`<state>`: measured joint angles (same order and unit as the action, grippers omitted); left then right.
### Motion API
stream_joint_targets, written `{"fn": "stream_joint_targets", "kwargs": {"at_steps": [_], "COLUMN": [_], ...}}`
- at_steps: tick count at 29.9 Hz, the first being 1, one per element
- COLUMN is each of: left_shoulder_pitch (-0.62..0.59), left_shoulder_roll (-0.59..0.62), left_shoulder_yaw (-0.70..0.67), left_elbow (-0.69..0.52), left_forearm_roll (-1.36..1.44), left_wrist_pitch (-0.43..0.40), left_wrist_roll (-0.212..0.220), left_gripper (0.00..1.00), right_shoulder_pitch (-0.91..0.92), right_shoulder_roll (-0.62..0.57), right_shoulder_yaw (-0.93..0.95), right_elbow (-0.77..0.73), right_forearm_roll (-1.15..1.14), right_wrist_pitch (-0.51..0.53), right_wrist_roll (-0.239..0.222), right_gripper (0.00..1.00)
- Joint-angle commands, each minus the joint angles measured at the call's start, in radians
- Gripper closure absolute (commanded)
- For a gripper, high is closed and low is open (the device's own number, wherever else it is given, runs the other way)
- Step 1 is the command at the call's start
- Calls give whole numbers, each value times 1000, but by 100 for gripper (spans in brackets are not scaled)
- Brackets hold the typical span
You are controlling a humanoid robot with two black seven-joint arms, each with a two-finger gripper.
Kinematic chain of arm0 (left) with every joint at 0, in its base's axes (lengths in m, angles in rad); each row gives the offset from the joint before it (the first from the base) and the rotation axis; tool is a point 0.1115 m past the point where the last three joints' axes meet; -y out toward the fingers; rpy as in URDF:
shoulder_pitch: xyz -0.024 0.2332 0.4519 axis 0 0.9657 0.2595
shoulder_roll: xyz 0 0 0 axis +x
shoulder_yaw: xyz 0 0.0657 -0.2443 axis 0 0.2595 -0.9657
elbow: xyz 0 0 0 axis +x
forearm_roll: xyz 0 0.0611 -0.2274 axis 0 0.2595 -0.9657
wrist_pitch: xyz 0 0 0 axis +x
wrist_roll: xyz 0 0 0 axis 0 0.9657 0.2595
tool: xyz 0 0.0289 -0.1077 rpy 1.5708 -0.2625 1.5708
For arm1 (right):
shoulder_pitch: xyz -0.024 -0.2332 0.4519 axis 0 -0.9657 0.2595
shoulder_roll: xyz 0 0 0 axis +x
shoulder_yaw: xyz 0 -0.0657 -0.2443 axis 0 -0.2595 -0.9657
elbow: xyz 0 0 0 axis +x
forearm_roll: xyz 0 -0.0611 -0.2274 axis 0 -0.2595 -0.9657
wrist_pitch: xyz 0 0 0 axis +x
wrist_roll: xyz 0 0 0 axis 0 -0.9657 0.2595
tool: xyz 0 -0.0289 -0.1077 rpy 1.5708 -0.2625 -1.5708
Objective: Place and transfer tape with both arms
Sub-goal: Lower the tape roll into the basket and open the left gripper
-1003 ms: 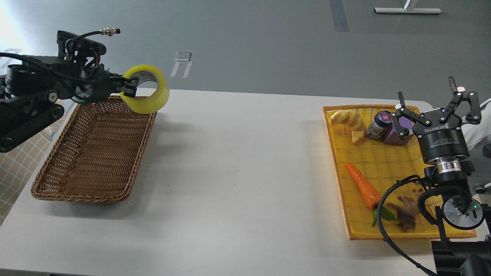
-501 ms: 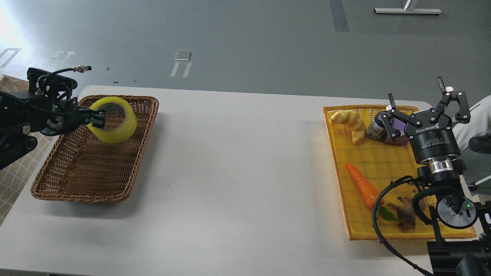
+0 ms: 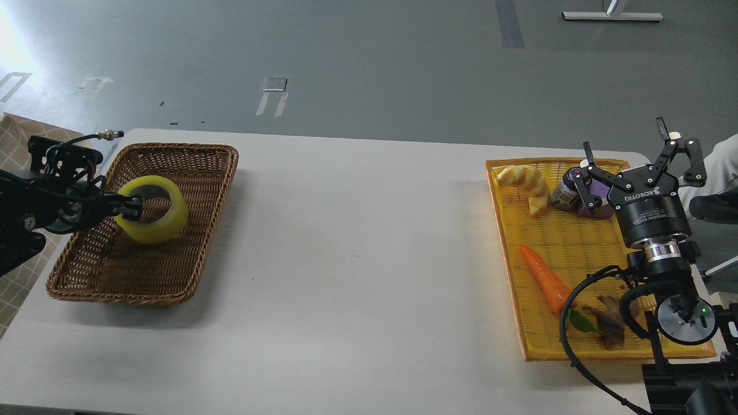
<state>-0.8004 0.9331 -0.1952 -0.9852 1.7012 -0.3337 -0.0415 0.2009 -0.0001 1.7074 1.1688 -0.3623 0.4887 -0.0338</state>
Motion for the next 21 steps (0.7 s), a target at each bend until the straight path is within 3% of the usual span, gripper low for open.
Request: {"fn": "stream_joint_targets", "kwargs": {"at_steps": [1, 21], "left_shoulder_pitch": [10, 30], "left_shoulder_roll": [0, -34], "left_shoulder_yaw": [2, 2], "left_elbow": [13, 62], "left_forearm_roll": [1, -2], "left_wrist_pitch": [10, 8], "left_wrist_roll": [0, -17], "left_gripper": [100, 100], "right_shoulder_pitch": [0, 0], "right_shoulder_roll": [0, 0], "right_shoulder_yaw": [0, 3], "right_elbow": [-1, -21], "right_forearm_roll": [0, 0], "right_wrist_pitch": [0, 0], "right_wrist_roll": [0, 0], "right_gripper": [0, 0]}}
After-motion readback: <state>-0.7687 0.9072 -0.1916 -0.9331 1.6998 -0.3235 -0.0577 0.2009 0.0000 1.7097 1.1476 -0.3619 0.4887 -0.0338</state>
